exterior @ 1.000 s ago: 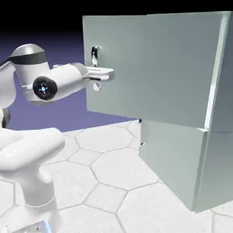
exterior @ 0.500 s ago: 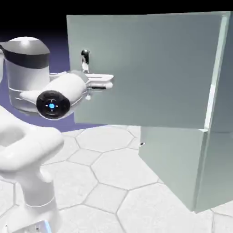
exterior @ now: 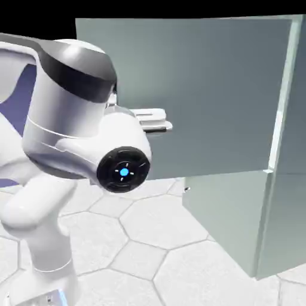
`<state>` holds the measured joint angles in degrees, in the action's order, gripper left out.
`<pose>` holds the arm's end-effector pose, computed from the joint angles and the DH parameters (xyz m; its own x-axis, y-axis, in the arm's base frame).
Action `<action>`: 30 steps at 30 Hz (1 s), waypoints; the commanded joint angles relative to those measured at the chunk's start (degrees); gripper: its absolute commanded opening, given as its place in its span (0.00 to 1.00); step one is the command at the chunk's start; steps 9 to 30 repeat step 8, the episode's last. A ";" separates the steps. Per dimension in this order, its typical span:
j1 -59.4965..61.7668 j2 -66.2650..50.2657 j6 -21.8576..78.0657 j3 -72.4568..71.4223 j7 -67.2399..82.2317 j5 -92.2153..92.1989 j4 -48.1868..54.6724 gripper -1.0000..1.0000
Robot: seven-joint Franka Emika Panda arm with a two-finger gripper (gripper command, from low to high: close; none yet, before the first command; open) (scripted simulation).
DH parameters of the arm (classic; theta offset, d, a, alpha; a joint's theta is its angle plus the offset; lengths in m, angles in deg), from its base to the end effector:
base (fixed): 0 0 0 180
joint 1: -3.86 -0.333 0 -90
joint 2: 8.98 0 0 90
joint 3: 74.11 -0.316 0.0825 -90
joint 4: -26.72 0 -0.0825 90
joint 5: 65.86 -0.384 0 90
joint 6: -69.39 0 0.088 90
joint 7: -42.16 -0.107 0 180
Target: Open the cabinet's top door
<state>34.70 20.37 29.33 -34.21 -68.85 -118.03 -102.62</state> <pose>0.1452 -0.2590 0.5784 -0.6979 0.1143 -0.7070 -0.6977 0.1143 0.7072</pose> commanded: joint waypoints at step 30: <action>-7.19 -14.10 11.25 8.46 9.75 4.28 13.23 1.00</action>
